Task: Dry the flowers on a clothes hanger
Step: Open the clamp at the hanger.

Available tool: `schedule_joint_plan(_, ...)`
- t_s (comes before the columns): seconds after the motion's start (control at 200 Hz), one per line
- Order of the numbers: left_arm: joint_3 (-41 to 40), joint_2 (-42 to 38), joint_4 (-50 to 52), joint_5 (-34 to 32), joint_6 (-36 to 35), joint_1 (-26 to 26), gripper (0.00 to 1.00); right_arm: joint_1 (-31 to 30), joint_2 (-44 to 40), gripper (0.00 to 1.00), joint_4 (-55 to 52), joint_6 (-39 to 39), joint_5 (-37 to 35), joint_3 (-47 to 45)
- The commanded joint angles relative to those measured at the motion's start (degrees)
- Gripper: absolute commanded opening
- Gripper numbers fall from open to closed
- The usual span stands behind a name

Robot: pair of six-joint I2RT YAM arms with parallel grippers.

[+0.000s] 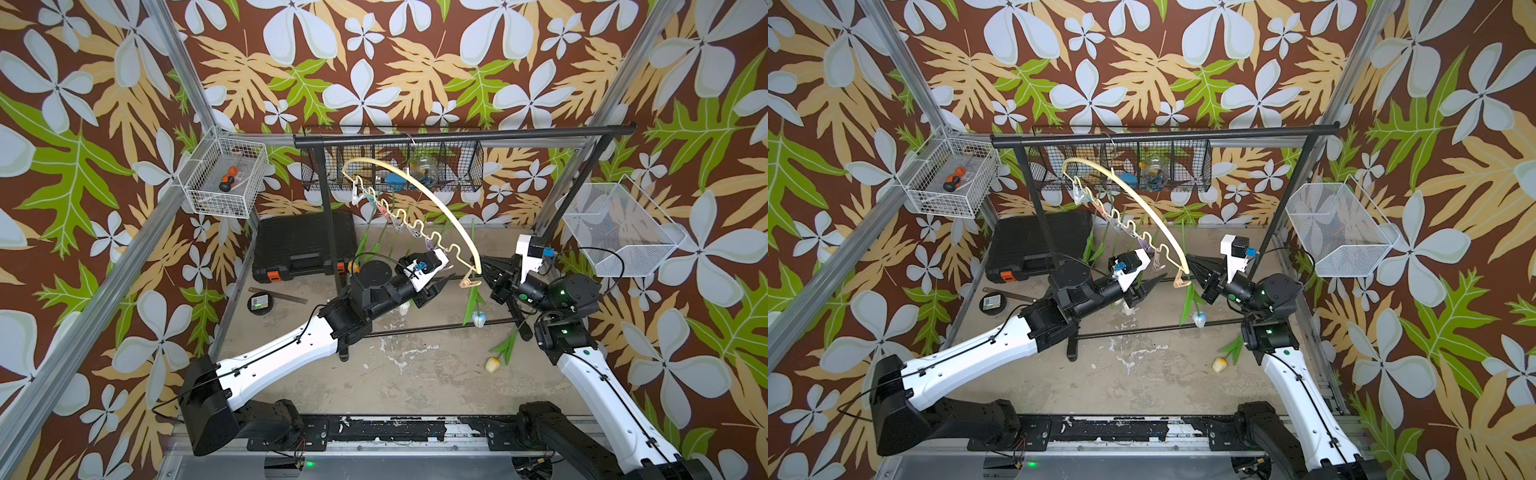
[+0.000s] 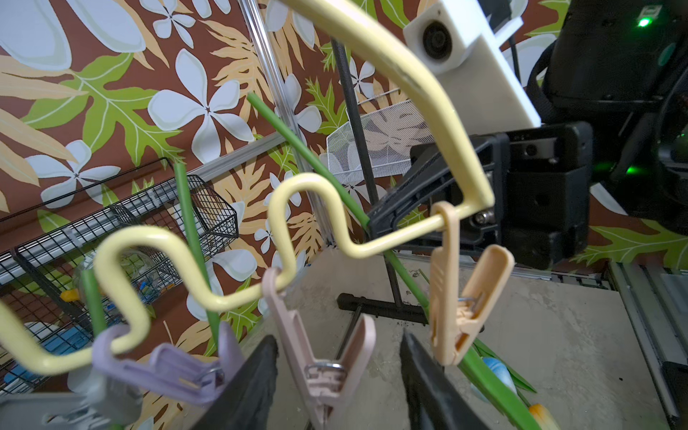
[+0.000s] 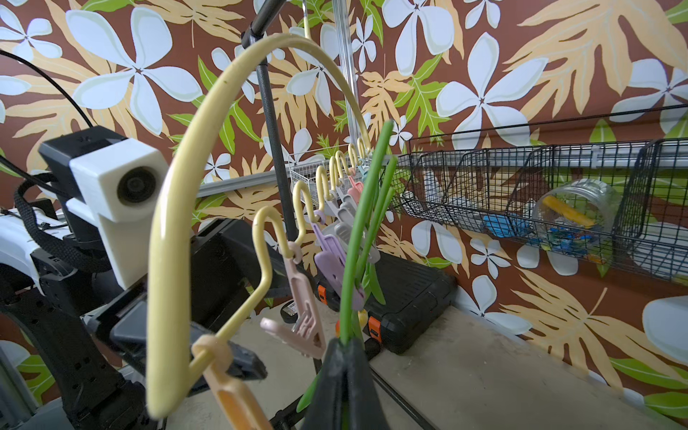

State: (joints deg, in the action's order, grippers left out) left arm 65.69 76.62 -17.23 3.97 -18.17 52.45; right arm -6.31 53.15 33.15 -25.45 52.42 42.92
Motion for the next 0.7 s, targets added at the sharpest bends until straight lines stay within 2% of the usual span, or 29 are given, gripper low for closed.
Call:
schedule_joint_plan(0.0, 0.7, 0.3, 0.0, -0.1, 0.1, -0.1, 0.53, -0.1, -0.3, 0.00, -0.1, 0.5, -0.1, 0.6)
schedule_joint_plan(0.355, 3.3, 2.2, 1.0, 0.0, 0.4, -0.1, 0.51, -0.1, -1.2, 0.00, -1.5, 0.5, 0.0, 1.5)
schedule_joint_plan(0.696, 4.3, 3.1, 1.7, 0.3, 0.4, -0.1, 0.43, -0.1, -2.0, 0.00, -2.4, 0.6, 0.3, 1.8)
